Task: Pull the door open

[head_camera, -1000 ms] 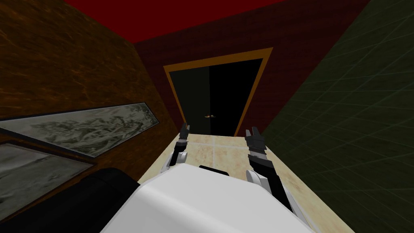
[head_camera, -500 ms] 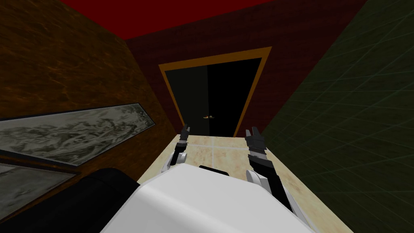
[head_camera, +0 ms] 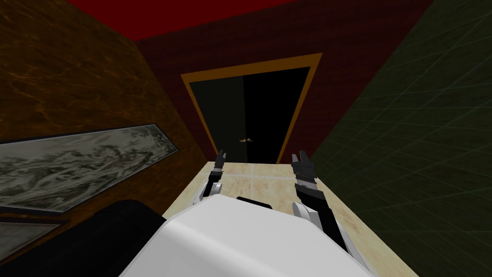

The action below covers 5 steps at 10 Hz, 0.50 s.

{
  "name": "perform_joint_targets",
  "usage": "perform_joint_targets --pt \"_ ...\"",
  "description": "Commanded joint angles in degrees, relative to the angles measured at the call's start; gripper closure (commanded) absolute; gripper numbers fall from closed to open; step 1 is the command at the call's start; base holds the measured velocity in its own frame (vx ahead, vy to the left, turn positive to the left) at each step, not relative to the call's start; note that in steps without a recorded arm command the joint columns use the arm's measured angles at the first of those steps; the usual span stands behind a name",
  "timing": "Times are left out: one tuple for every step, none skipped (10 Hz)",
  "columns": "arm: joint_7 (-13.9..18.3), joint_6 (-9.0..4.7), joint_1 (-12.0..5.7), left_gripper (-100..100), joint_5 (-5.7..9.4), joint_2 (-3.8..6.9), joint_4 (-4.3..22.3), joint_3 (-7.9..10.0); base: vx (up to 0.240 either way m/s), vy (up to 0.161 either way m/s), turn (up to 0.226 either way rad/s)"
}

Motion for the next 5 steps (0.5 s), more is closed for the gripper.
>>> perform_joint_targets --pt "0.4 -0.73 -0.16 -100 0.28 0.44 2.0 0.24 0.105 -0.013 -0.05" --pt "0.7 -1.09 -0.37 -100 0.45 0.71 3.3 0.4 0.103 -0.024 -0.047" --pt "0.9 -1.46 -0.58 -100 0.62 0.97 4.6 0.57 0.096 -0.023 -0.041" --pt "1.2 -1.83 -0.79 -100 0.79 1.23 5.9 0.73 0.102 -0.024 -0.055" --pt "1.4 -2.2 -1.0 -100 0.96 1.49 7.3 0.9 0.1 -0.026 -0.053"
